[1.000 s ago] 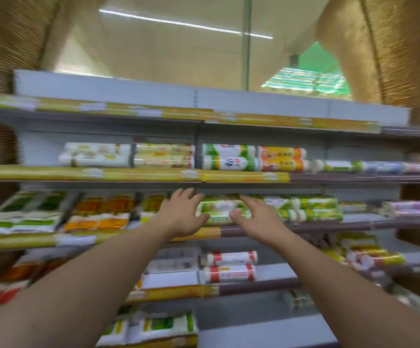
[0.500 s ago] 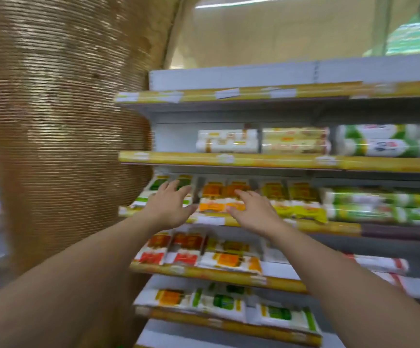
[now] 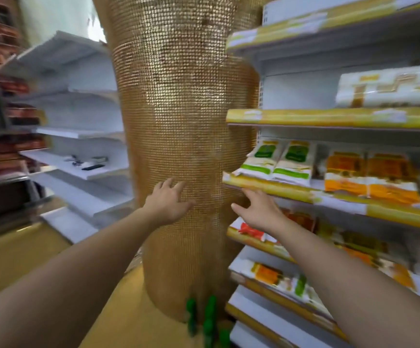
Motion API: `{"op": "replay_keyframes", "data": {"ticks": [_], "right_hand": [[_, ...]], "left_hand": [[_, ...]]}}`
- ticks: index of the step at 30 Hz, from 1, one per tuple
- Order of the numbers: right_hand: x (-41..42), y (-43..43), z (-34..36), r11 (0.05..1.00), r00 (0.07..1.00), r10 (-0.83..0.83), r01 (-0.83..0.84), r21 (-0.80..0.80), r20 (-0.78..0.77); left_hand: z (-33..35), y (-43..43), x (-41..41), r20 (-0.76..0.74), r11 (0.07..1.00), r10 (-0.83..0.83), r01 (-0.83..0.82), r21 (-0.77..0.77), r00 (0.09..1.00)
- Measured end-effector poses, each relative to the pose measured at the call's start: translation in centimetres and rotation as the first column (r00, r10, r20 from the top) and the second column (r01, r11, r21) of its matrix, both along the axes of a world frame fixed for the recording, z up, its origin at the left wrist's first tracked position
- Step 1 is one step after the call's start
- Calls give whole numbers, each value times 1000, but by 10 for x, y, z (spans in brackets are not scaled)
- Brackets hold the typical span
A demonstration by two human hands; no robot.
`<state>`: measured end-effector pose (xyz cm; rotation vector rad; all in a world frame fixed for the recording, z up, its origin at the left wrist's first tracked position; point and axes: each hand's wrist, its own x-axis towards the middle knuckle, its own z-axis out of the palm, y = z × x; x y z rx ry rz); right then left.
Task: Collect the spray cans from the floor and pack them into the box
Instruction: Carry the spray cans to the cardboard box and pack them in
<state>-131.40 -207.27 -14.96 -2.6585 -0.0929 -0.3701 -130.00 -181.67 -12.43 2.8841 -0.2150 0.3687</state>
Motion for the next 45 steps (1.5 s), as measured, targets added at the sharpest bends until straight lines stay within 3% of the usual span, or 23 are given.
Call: {"op": "replay_keyframes", "data": {"ticks": [16,27,37,45], "right_hand": [[193,75,-60,988,969,154,-153,21,-191],[304,124,-135,996,929,74,-50,75,-362],[369,170,-218,973,792,-42,171,154,-609],[379,171,-338,963,627,-73,247,109,-775]], "left_hand": [[-63,12,156,-109,996,90,-89,11,990],[-150,67,303,-278,999,4,-13,-29,961],[-236,116,418,-466,980,-167,198,19,869],[-365,106,431,-675,971,-160,237,23,721]]}}
